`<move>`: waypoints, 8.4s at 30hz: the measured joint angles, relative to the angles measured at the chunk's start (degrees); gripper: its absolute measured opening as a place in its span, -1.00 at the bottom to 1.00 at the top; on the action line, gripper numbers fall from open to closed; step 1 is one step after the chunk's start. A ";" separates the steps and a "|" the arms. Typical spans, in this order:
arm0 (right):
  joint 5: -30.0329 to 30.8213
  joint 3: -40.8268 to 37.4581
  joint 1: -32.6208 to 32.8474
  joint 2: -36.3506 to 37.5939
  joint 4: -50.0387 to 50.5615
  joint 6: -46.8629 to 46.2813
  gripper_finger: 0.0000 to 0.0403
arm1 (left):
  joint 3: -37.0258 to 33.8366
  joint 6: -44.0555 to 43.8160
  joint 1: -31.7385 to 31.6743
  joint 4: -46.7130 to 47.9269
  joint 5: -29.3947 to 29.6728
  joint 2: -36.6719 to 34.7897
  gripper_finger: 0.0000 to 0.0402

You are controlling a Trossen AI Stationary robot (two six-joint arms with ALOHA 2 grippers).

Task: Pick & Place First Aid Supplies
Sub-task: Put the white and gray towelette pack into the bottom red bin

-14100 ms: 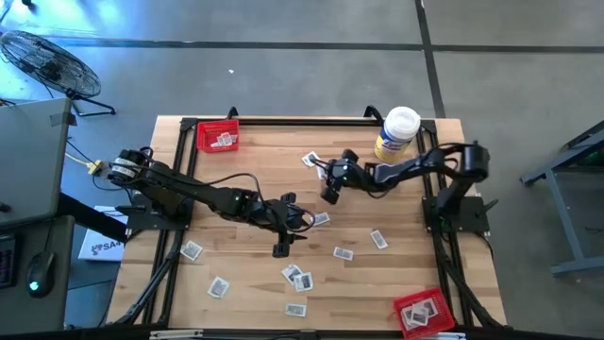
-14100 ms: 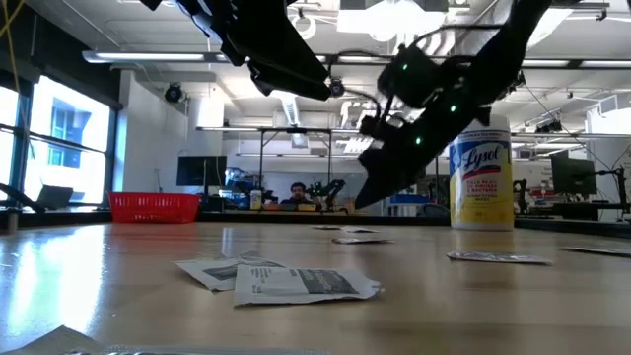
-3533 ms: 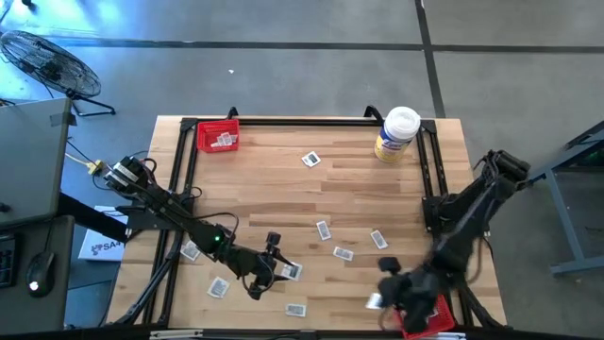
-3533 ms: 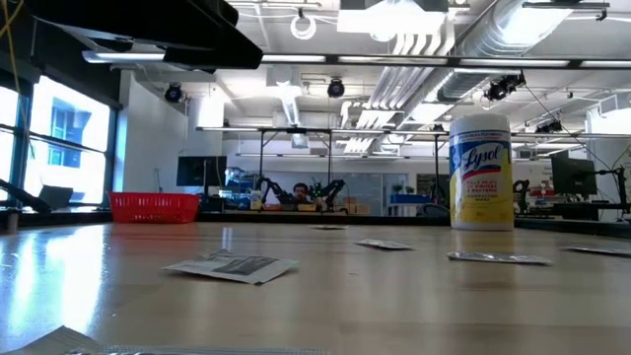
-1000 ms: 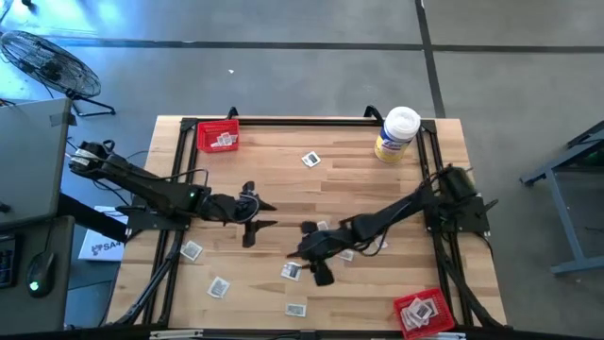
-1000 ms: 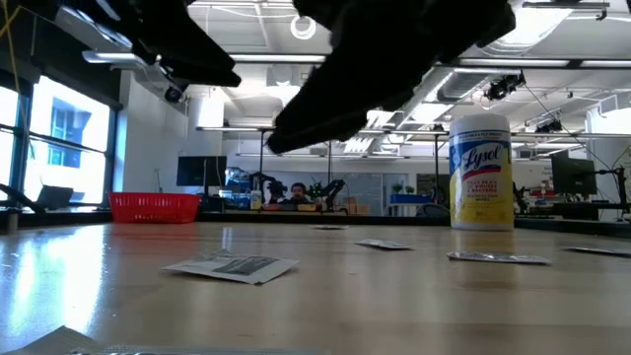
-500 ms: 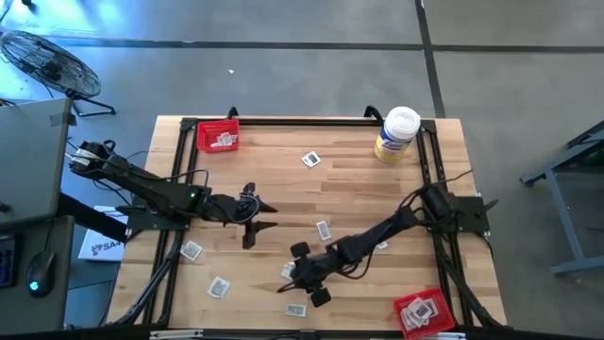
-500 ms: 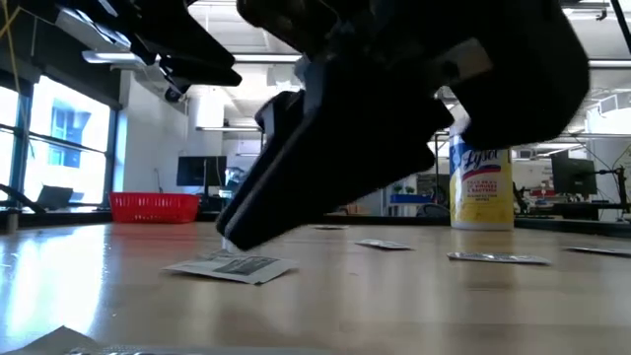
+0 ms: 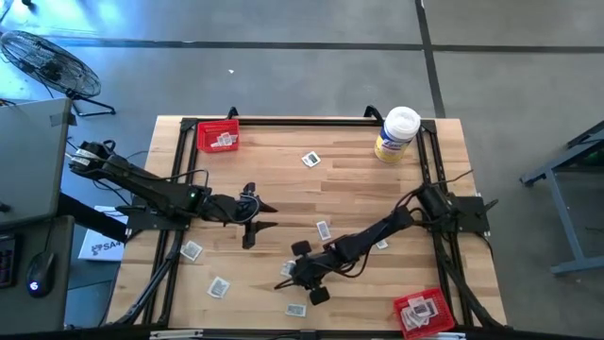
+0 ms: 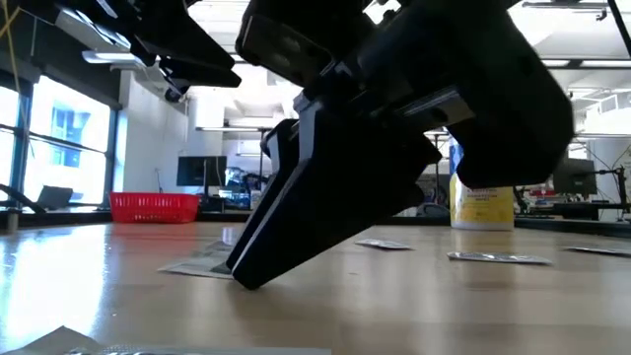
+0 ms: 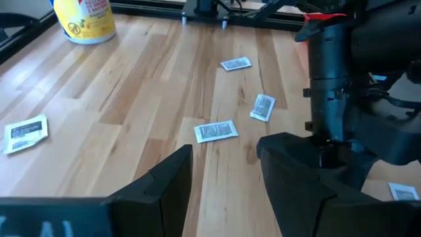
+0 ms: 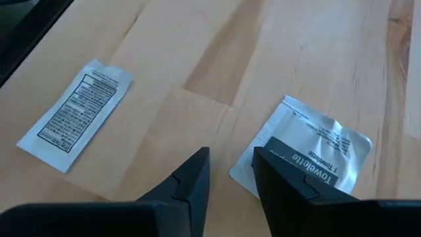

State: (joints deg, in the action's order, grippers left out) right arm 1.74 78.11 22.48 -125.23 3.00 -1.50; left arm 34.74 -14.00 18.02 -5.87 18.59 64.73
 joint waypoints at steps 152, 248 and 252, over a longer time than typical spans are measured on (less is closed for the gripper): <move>-7.26 -31.32 41.07 47.73 28.96 -90.67 -0.88 | 0.02 0.02 0.00 -0.04 5.90 0.07 -0.11; -5.04 1.37 -35.07 7.62 34.65 16.63 -0.39 | 0.02 0.02 0.00 -0.01 5.90 0.04 -0.11; -3.02 1.22 -32.99 8.33 34.85 14.18 -0.39 | 0.02 0.02 0.00 -0.10 5.90 0.04 -0.11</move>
State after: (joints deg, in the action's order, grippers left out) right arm -1.28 79.33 -10.51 -116.89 37.85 12.68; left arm 34.76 -13.98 18.02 -5.97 24.49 64.77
